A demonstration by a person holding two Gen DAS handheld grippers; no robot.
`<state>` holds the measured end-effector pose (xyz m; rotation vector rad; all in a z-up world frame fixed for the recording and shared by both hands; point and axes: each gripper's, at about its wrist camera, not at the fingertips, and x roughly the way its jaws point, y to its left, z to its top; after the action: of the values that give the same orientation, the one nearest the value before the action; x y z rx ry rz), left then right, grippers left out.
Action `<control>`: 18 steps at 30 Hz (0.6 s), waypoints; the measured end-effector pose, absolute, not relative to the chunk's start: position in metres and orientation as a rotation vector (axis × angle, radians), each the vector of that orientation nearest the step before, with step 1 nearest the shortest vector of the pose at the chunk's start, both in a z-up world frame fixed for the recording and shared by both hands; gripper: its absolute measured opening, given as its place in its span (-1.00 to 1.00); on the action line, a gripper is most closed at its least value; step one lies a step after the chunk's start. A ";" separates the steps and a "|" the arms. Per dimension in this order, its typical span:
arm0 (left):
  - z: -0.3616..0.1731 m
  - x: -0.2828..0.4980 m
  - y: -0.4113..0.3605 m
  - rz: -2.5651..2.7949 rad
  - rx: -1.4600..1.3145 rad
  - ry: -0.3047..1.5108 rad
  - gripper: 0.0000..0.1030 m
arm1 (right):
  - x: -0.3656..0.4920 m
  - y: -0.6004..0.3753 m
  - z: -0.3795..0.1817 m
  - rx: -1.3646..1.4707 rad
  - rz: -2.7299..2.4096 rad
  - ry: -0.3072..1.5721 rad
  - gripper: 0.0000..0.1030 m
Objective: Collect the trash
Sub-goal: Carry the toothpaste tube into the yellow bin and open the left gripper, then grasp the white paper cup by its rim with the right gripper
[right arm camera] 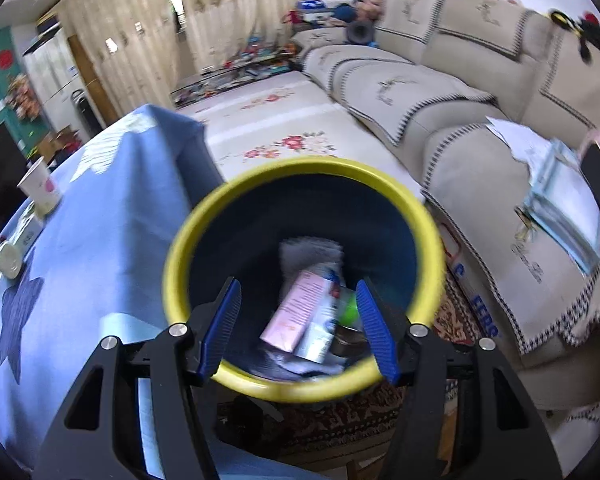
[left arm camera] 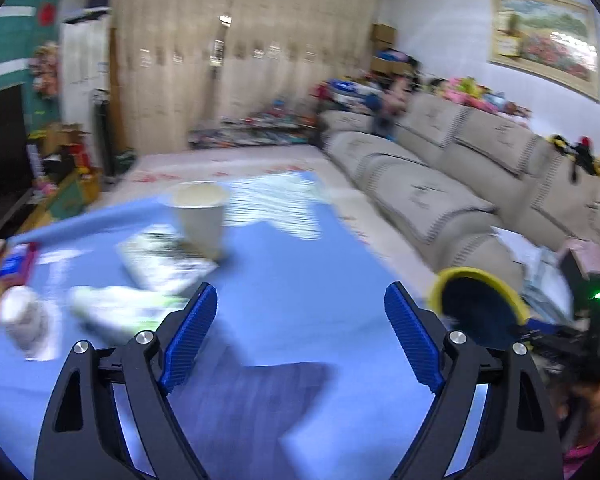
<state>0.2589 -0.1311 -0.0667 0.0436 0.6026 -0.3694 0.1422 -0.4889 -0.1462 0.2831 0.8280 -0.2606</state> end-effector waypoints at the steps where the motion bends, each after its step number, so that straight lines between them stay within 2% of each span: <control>1: -0.068 0.261 -0.115 -0.342 0.041 0.594 0.65 | 0.147 -0.482 -0.143 0.270 -0.249 0.826 0.11; 8: -0.097 0.272 -0.005 -0.192 0.004 0.597 0.67 | 0.202 -0.404 -0.115 0.177 -0.097 0.813 0.13; 13: -0.115 0.264 0.039 -0.135 -0.021 0.600 0.67 | 0.245 -0.338 -0.094 0.138 0.041 0.768 0.27; 18: -0.121 0.262 0.060 -0.095 -0.083 0.578 0.70 | 0.294 -0.267 -0.075 0.093 0.163 0.685 0.55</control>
<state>0.2624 0.0601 -0.1208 -0.0828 0.5782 -0.0951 0.2939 -0.2673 -0.0748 0.0929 0.6846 0.1626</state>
